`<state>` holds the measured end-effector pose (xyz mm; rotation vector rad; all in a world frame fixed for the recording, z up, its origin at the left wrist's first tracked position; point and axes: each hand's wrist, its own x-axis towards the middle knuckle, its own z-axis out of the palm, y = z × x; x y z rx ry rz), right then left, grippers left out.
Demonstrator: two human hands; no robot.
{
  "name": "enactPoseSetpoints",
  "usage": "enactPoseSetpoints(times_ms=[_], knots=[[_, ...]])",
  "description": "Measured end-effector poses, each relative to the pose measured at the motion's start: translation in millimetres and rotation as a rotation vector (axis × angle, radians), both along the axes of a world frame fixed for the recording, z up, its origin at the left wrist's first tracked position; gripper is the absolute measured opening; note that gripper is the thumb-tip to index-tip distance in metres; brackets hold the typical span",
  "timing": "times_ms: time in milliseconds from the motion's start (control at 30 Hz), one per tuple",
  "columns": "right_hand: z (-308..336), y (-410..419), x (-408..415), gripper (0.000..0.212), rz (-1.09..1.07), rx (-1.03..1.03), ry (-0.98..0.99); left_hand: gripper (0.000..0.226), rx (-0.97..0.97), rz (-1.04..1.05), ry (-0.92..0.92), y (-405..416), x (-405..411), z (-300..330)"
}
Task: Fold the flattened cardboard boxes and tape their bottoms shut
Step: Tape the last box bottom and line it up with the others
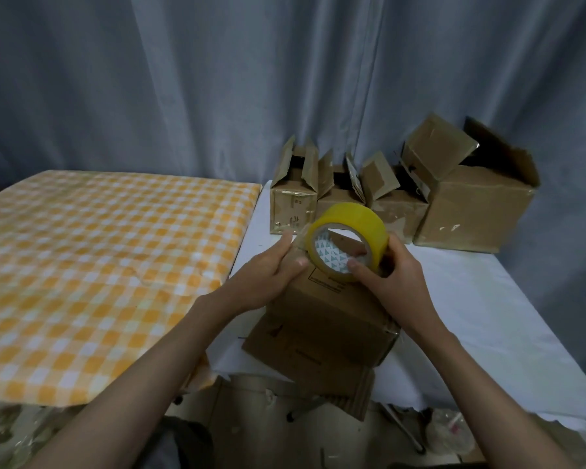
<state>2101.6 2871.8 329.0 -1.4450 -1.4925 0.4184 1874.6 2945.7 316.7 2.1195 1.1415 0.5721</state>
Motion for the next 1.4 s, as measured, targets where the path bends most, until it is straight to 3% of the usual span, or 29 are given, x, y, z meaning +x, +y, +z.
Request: enactPoseSetpoints(times_ms=[133, 333, 667, 933, 1033, 1167, 1400], knots=[[5.8, -1.4, 0.7, 0.034, 0.014, -0.004, 0.027, 0.083, 0.189, -0.152, 0.052, 5.8, 4.0, -7.0], [19.8, -2.0, -2.6, 0.028, 0.022, 0.032, -0.001, 0.073, 0.347, -0.156, 0.157, 5.9, 3.3, -5.7], [43.8, -33.2, 36.7, 0.041, -0.060, 0.020, 0.099, 0.081, 0.423, -0.112, 0.377, 1.3, 3.4, -0.1], [17.3, -50.5, 59.1, 0.028, -0.015, -0.169, 0.124, 0.082, 0.529, -0.183, 0.565, -1.5, 7.2, 14.4], [7.0, -58.5, 52.9, 0.026, 0.018, -0.242, 0.299, 0.089, 0.475, -0.217, 0.521, -16.1, 18.1, 16.6], [5.5, -61.9, 41.6, 0.025, 0.031, -0.202, 0.410, 0.098, 0.377, -0.131, 0.448, -33.5, 26.0, 4.5], [15.9, -32.7, 25.7, 0.027, 0.097, -0.212, 0.360, 0.106, 0.471, 0.134, 0.448, -59.1, 18.4, -0.9]])
